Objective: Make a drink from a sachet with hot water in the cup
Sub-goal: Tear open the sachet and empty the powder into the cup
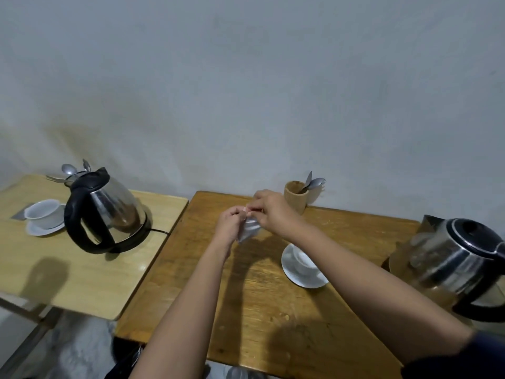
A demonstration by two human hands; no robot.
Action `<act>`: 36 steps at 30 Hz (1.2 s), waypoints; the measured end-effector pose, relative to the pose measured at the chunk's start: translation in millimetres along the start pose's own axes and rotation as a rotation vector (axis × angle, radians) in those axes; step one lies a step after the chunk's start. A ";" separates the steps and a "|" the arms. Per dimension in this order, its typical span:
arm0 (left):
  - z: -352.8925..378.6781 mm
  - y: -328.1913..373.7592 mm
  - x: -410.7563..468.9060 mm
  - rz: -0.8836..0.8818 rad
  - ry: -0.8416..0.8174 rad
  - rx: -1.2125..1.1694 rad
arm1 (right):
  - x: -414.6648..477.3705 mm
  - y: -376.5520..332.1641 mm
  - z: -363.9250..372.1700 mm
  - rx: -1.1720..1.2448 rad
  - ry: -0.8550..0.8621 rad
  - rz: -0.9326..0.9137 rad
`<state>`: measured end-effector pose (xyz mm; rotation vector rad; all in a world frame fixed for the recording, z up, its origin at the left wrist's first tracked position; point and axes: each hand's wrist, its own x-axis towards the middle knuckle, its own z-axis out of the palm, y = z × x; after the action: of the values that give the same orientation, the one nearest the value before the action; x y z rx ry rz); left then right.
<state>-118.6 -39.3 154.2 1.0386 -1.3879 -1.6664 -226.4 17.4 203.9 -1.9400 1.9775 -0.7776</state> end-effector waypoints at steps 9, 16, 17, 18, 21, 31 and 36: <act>-37.1 -18.8 9.9 0.065 0.135 -0.041 | -5.5 -8.2 20.2 0.054 -0.074 -0.141; -56.3 -35.6 22.0 0.121 0.163 -0.110 | -11.0 -9.8 27.7 0.081 -0.086 -0.276; -55.9 -35.5 21.5 0.123 0.164 -0.121 | -11.1 -10.6 28.7 0.071 -0.082 -0.296; -56.3 -35.4 20.7 0.118 0.181 -0.139 | -11.0 -11.6 29.2 0.060 -0.072 -0.320; -66.2 -37.7 18.0 0.048 0.305 -0.195 | -12.5 -14.1 29.7 0.031 -0.053 -0.379; -87.7 -42.3 10.1 0.052 0.250 -0.212 | -31.6 40.2 85.3 0.312 -0.274 0.407; -87.0 -47.2 -6.6 0.007 0.270 -0.164 | -57.3 75.1 133.0 0.378 -0.368 0.598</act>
<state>-38.2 -61.1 100.3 1.1150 -1.0622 -1.5414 -213.9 45.7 43.7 -1.0942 1.8578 -0.5312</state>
